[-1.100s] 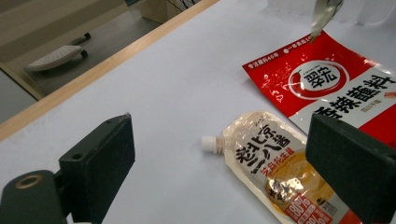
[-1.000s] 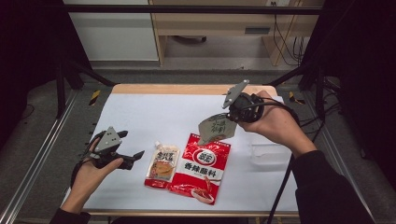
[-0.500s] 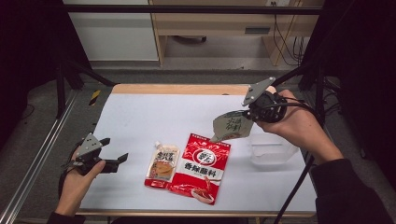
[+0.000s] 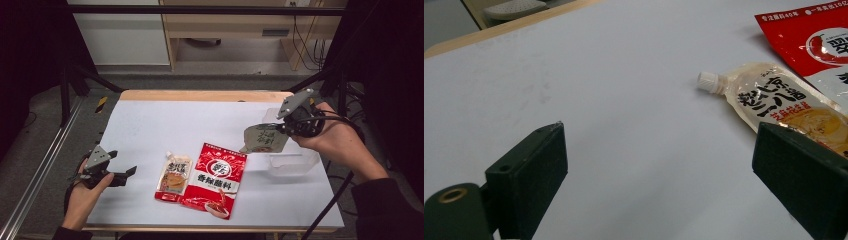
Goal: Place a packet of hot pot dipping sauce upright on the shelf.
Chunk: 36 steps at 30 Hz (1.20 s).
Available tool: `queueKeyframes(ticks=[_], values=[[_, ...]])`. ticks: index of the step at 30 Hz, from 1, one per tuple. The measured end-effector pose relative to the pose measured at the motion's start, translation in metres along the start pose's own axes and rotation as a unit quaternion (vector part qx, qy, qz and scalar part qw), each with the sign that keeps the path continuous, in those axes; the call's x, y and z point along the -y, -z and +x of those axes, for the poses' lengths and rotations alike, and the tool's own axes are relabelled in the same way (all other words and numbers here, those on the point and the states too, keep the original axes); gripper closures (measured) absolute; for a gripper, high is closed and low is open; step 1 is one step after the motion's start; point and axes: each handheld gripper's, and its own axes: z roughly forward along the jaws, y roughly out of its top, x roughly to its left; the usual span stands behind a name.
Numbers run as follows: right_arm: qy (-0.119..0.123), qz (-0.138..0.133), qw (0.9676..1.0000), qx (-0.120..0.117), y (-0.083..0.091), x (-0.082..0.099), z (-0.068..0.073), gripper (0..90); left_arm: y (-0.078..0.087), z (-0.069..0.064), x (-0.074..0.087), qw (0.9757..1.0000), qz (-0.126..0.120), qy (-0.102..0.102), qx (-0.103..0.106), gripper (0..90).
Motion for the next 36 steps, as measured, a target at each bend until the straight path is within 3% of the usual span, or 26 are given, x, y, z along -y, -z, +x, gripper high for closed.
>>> queueKeyframes(ticks=[13, 36], values=[[-0.036, 0.011, 0.9993, 0.003, 0.007, 0.044, -0.006, 90.0, -0.001, 0.003, 0.003, 1.0, 0.003, 0.003, -0.004, 7.5], [-0.054, 0.034, 0.9979, -0.002, 0.006, 0.078, -0.014, 90.0, -0.003, 0.001, 0.004, 0.9999, 0.01, -0.003, 0.0, 7.8]])
